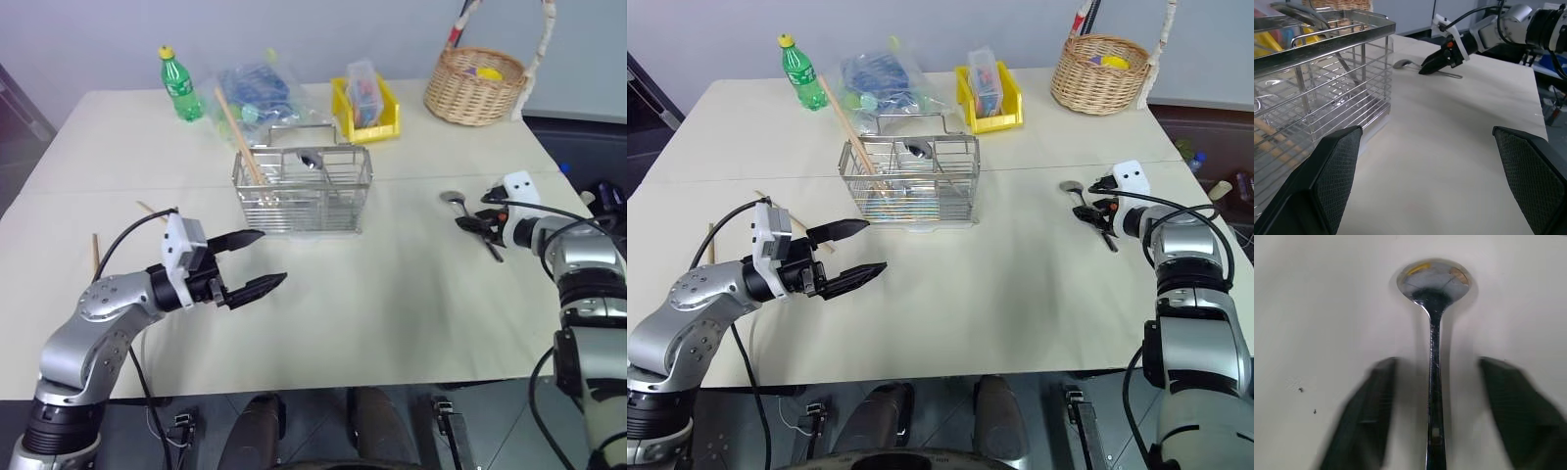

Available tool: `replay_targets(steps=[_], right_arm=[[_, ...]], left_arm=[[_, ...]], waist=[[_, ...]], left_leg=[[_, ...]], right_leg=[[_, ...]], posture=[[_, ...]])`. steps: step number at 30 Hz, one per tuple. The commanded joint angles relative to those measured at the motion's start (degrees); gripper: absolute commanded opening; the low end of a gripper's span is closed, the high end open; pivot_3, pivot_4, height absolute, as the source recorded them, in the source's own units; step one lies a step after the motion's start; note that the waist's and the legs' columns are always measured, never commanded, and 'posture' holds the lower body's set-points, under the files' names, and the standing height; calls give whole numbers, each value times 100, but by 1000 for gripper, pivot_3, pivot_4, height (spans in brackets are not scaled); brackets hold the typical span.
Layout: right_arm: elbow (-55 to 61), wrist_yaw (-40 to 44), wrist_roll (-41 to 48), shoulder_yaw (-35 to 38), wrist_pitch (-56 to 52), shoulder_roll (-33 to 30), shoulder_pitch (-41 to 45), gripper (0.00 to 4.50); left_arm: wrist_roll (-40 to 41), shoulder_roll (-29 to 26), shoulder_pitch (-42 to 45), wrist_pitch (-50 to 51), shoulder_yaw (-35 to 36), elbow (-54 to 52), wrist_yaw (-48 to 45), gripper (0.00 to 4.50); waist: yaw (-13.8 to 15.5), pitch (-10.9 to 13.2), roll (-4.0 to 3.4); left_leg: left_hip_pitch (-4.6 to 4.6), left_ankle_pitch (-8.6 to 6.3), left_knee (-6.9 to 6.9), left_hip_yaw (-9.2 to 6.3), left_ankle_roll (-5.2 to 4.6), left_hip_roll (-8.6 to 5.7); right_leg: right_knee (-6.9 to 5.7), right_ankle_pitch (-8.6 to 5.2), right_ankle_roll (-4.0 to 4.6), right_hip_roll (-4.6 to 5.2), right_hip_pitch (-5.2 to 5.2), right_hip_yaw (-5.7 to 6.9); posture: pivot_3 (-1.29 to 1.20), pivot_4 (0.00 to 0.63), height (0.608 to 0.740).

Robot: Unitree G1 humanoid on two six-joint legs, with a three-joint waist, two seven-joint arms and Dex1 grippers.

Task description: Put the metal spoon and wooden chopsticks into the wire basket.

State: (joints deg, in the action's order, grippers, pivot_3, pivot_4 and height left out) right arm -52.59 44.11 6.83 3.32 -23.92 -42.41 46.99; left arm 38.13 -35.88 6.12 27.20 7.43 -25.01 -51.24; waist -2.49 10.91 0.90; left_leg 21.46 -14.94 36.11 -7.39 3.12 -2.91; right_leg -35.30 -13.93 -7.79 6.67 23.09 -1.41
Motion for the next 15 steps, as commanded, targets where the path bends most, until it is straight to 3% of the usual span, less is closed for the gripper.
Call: replay_targets(steps=[1, 2, 3, 15], right_arm=[[-107, 152, -6, 6, -269, 79, 51, 617], [-99, 163, 15, 29, -337, 83, 61, 112], [-91, 176, 29, 48, -391, 87, 70, 41], [210, -470, 108, 450, -409, 198, 131, 41]], left_arm=[[16, 0, -41, -100, 39, -176, 24, 4500], [19, -1, -48, -101, 43, -181, 26, 4500], [21, -4, -51, -102, 45, -181, 24, 4500], [41, 44, 102, -152, 71, 56, -28, 4500]], waist=[[-3, 0, 0], [-2, 0, 0], [-1, 0, 0], [-4, -1, 2]], left_leg=[[0, 0, 0, 0, 0, 0], [0, 0, 0, 0, 0, 0], [0, 0, 0, 0, 0, 0], [-1, 0, 3, 0, 0, 0]], right_leg=[[0, 0, 0, 0, 0, 0], [0, 0, 0, 0, 0, 0], [0, 0, 0, 0, 0, 0], [-1, 1, 2, 0, 0, 0]], posture=[[0, 150, 740], [0, 150, 740], [0, 150, 740], [0, 150, 740]])
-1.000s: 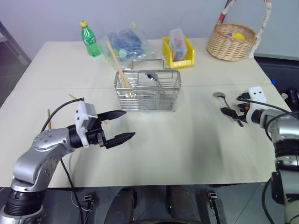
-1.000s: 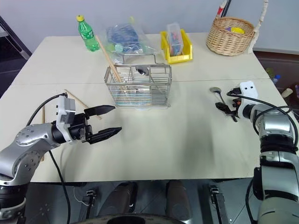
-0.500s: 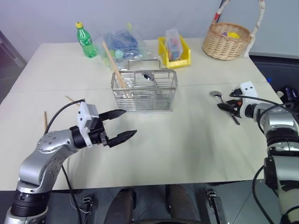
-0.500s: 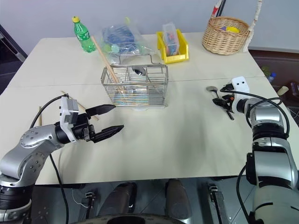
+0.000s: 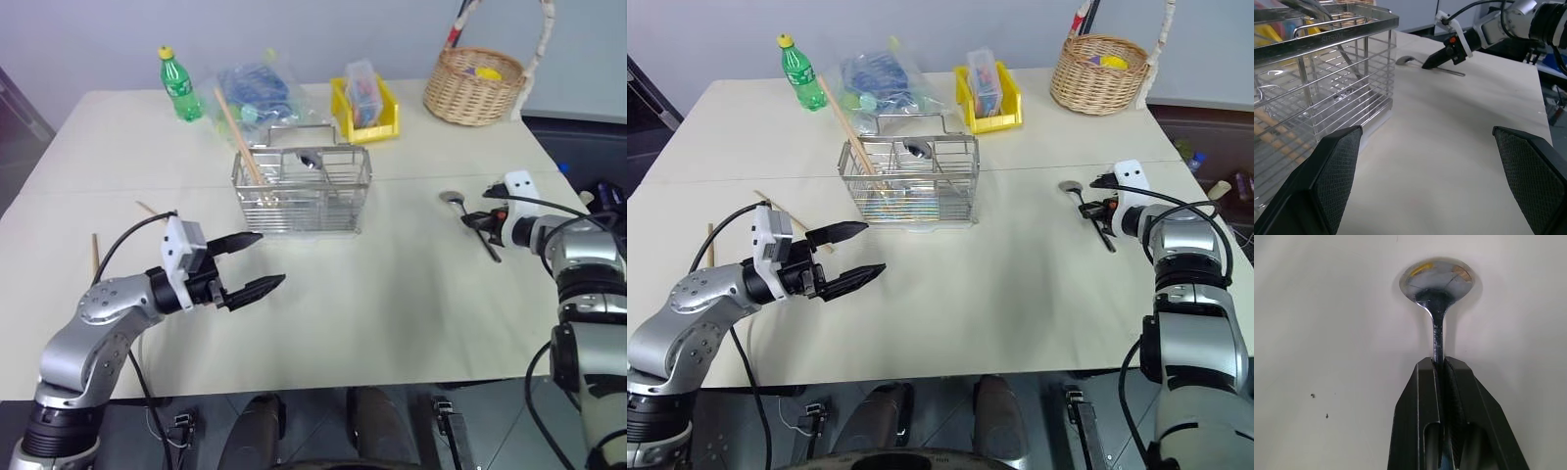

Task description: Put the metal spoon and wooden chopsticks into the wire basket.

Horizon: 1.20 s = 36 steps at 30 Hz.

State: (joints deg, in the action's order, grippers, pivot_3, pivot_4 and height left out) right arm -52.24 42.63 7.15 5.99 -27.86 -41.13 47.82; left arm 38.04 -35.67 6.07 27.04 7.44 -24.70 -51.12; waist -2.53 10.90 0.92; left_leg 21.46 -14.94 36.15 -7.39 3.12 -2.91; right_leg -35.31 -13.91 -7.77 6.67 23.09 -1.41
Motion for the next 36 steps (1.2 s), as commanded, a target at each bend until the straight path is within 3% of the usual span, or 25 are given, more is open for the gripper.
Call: replay_targets(steps=[1, 9, 13, 21, 27, 36], right_arm=[[318, -490, 98, 272, 42, 82, 62, 41], [2122, -1889, 101, 736, 425, 289, 43, 41], [3261, -2459, -169, 583, 798, 489, 4, 41], [5675, -2772, 866, 461, 796, 2296, -136, 41], [6328, -2611, 1682, 239, 849, 3311, -238, 41], [6340, -2514, 1924, -41, 963, 3858, -468, 41]], left_arm=[[52, 34, 146, -146, 70, 78, -58, 4500], [79, 68, 483, -182, 40, 539, -314, 4500], [18, 75, 708, -245, 25, 907, -482, 4500], [-53, 252, 871, -304, 83, 1099, -354, 4500], [-42, 318, 742, -256, 96, 902, -185, 4500], [28, 358, 591, -206, 208, 658, 130, 4500]], waist=[[0, 0, 0], [11, 10, -16], [12, 10, -17], [7, 10, -17], [40, 10, -17], [0, 11, -18]], left_leg=[[0, 0, 1, 0, 0, 0], [14, 0, -7, -1, 0, -1], [14, 0, -9, -2, 0, -1], [11, 0, -9, -9, 0, 2], [14, 0, -7, -18, 1, -5], [9, 1, -10, -20, 1, -5]], right_leg=[[0, 0, 1, 0, 0, 0], [-11, 3, -2, 0, 23, -1], [-15, 3, -2, 0, 26, 0], [-29, 3, -2, -2, 30, 0], [-34, 2, -1, 0, 32, 0], [-62, 1, 2, -1, 44, -1]], posture=[[0, 150, 740], [0, 150, 740], [0, 150, 740], [0, 150, 740], [0, 150, 740], [0, 150, 740]])
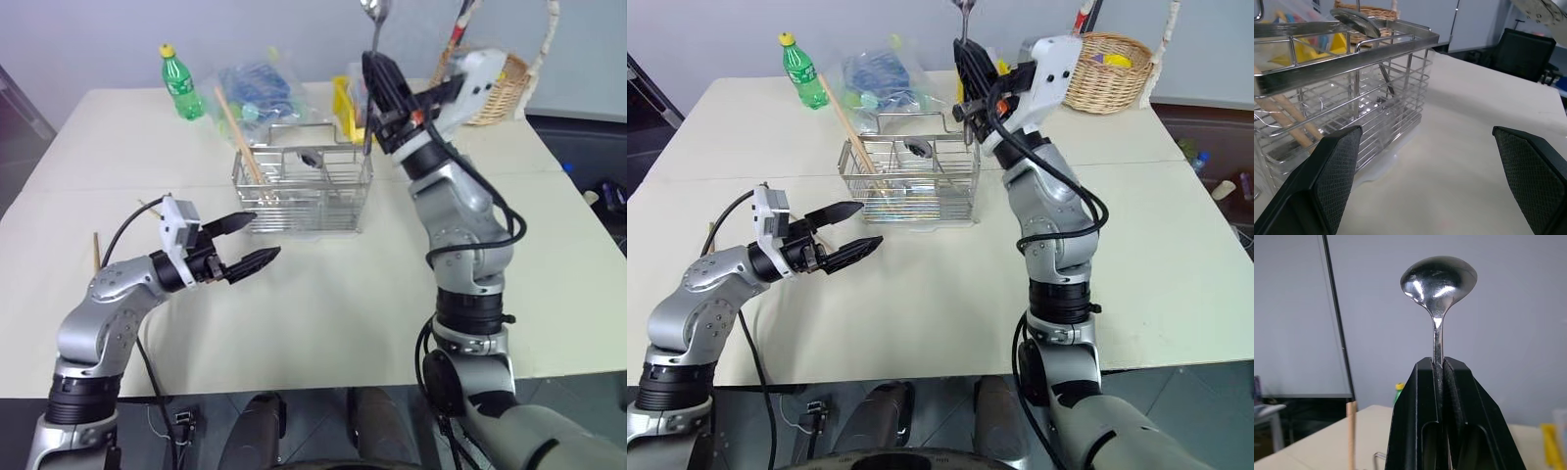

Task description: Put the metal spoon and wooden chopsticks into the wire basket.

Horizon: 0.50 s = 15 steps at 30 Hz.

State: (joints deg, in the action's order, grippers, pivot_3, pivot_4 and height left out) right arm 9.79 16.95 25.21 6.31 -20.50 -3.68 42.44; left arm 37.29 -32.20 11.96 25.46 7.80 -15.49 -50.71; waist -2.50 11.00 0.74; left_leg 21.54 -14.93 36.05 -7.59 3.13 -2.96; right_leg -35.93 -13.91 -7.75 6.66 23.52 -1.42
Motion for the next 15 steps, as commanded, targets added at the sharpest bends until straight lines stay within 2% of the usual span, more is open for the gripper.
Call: replay_targets(steps=[1, 7, 15], right_arm=[[76, 89, 122, -104, 292, 177, 56, 41], [-487, 481, 72, -274, 831, 414, 35, 41], [-1225, 902, -10, -306, 1437, 379, 128, 41]], left_arm=[[113, 20, -11, -41, 179, -288, 128, 4500], [182, 75, -48, 13, 198, -451, 362, 4500], [258, 92, -122, 74, 260, -674, 644, 4500]], waist=[[-5, 0, 0], [-4, 0, 0], [-7, 0, 0]], left_leg=[[0, 0, 0, 0, 0, 0], [-3, 0, -1, 0, 1, 1], [-3, 0, -1, 0, 1, 1]], right_leg=[[-3, 0, 0, 0, 2, 0], [-7, -1, 2, -2, 3, 0], [-7, -1, 2, -3, 3, 0]], posture=[[0, 150, 740], [0, 150, 740], [0, 150, 740]])
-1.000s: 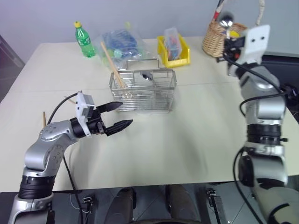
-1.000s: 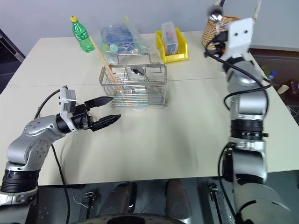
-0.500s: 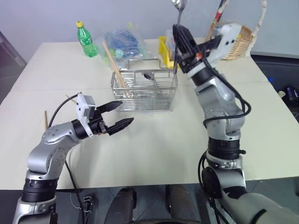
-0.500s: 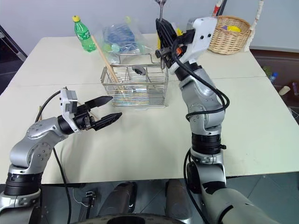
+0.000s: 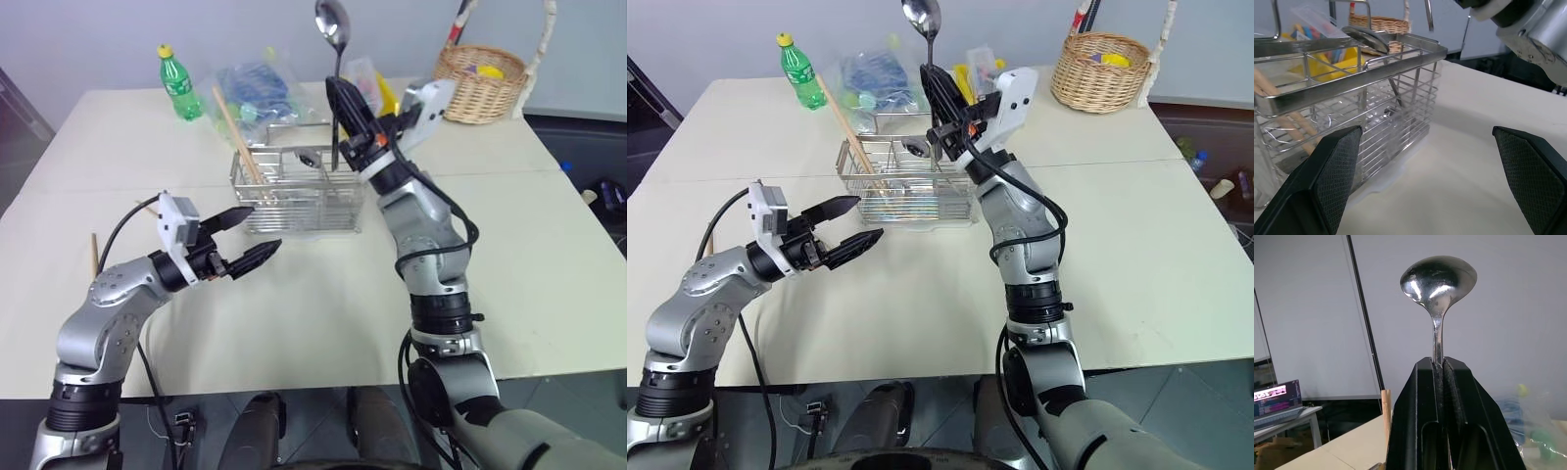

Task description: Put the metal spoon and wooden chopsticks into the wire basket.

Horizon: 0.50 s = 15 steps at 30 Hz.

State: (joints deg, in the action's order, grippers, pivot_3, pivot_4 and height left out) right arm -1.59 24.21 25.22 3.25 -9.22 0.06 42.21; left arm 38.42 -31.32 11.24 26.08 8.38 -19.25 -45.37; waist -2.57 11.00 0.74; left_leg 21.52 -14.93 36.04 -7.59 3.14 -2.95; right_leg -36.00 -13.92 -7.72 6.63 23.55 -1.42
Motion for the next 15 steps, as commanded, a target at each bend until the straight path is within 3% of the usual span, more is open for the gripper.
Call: replay_targets(steps=[1, 15], right_arm=[[-171, 221, -27, 13, 377, -15, 164, 41], [-1347, 565, -484, 56, 1488, -266, 424, 41]], left_arm=[[154, 3, -70, 15, 212, -324, 143, 4500], [283, 40, -220, 93, 245, -597, 474, 4500]], waist=[[-1, 0, 0], [-1, 0, 0]], left_leg=[[0, 0, -1, 0, 0, 0], [0, 0, -2, 1, 0, 0]], right_leg=[[0, 0, 0, 0, 0, 0], [0, 0, 0, 0, 0, -1]], posture=[[0, 150, 740], [0, 150, 740]])
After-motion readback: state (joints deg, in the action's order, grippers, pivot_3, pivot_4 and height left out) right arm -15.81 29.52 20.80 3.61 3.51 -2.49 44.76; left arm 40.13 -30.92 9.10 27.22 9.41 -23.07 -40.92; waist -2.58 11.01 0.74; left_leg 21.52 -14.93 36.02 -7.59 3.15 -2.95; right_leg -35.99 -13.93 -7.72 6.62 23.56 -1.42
